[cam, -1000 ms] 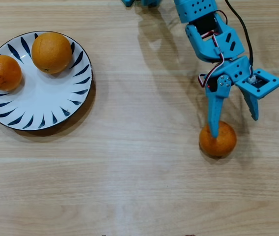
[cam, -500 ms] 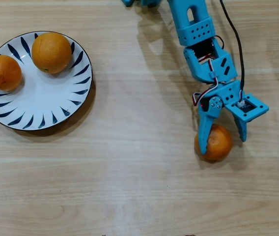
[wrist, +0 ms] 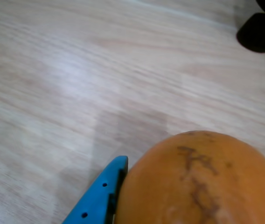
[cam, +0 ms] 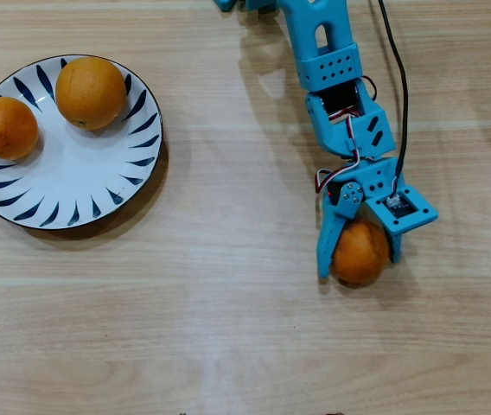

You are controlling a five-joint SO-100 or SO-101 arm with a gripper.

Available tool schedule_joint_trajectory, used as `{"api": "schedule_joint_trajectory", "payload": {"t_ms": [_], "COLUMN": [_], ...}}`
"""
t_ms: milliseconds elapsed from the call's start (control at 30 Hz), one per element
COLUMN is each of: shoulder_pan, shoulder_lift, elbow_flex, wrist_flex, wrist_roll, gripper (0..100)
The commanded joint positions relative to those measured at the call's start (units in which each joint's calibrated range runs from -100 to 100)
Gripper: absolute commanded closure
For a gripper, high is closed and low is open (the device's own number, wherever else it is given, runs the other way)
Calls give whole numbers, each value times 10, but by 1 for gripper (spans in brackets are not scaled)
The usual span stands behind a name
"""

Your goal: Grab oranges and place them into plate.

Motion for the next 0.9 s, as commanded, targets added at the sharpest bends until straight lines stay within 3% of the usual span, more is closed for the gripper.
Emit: {"api": "schedule_joint_trajectory", "payload": {"t_ms": [0,433,633,867], "shoulder_pan": [0,7,40,142], "shoulder_lift": [2,-52,-216,-406], "elbow_flex": [-4,3,5,11], "wrist_flex": [2,39,251,443], "wrist_roll": [-2,17,78,150], "gripper": [71,72,72,72]}}
